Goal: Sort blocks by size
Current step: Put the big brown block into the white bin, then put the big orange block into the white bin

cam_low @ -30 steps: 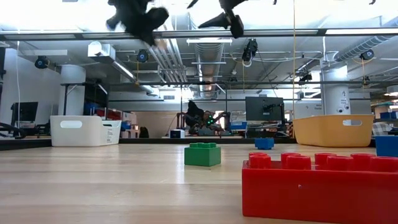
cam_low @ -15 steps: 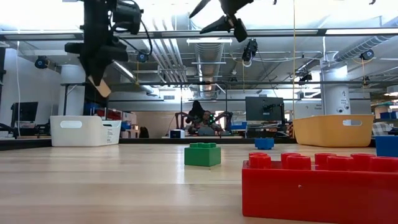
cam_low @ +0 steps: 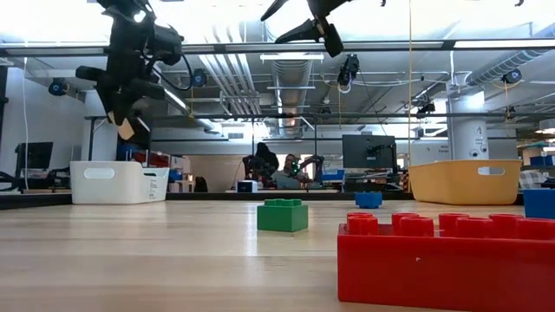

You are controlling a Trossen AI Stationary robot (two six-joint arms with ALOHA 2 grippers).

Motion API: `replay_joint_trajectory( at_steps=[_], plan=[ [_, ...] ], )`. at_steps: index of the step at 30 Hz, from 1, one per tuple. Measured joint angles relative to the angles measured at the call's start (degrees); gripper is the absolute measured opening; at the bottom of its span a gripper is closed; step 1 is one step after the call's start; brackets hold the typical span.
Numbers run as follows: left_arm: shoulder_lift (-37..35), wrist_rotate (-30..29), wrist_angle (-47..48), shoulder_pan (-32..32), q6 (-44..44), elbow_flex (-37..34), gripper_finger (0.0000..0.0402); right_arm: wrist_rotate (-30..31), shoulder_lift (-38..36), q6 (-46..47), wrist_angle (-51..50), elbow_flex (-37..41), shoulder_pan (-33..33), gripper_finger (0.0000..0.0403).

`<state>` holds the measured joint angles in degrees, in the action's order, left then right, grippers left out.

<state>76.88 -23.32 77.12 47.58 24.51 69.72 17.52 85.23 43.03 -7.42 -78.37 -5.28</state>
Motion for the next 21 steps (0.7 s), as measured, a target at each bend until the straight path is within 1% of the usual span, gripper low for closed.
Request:
replay_joint_trajectory(
  at_steps=[6,13,17,21],
  plan=[
    [0.00,-0.15,-0.03,0.17,-0.25,0.00,0.0086,-0.11,0.00,0.04,-2.59,0.00,0.06,0.0197],
    [-0.07,0.71,0.20,-0.61,-0.02,0.00,0.0099,-0.99,0.00,0.64,-5.88,0.00,0.15,0.0189],
    [-0.43,5.82,0.39,-3.75,0.95,-0.01,0.0099,-2.70,0.00,0.92,-8.87,0.00,0.17,0.0190],
    [-1.32,8.65,0.50,-10.32,3.21,0.01,0.0100,-4.29,0.00,1.42,-13.88,0.00,0.40,0.0191]
  ],
)
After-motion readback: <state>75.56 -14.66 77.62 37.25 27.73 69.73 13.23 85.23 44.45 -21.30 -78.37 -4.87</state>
